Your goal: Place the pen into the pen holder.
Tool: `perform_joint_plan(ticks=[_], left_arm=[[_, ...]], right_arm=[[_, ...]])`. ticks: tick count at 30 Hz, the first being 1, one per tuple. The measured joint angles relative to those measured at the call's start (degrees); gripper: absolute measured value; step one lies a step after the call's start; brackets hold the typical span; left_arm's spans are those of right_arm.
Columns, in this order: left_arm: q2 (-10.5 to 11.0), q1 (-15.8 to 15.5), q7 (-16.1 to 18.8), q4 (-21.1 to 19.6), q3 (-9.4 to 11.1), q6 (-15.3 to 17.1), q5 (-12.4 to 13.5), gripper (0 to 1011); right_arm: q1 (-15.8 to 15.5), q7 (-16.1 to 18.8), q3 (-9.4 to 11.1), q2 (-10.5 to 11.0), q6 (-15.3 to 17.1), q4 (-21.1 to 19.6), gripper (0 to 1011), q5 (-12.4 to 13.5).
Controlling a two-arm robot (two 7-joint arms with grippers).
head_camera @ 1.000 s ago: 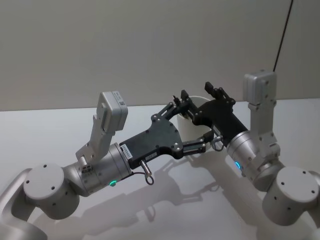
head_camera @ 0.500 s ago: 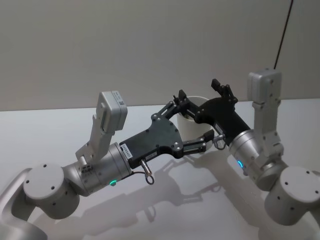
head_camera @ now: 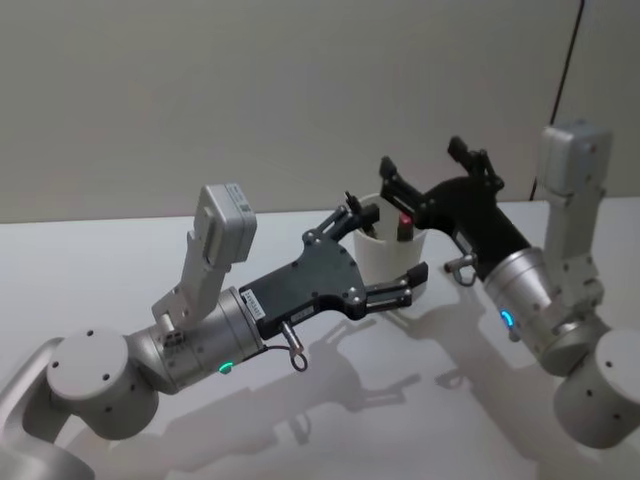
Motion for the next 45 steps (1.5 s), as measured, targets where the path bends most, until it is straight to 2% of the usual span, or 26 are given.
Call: perform_joint_plan(ticks=[6,29,37,45], left_arm=[[0.0,-0.01,0.02,-0.01,-0.01,-0.01,0.0,998],[0.0,-0.01,0.05,-0.03,0.0,-0.05,-0.09,998],[0.11,0.01,1.58,-0.22,0.19,0.17,0.19,998],[0.53,0.17,7.0,-1.06,0.88,1.19,1.51,998]], right_arm=[[-0.81,-1.04,0.77,0.95,0.76,-1.33,1001,0.73],[-4.73,-8.87,4.91,5.48,3.44,-5.23,1001,3.06],[-5.8,-7.86,5.26,6.29,3.47,-5.85,1001,3.02],[-9.94,-3.42,6.68,9.6,3.71,-8.17,1001,2.52]])
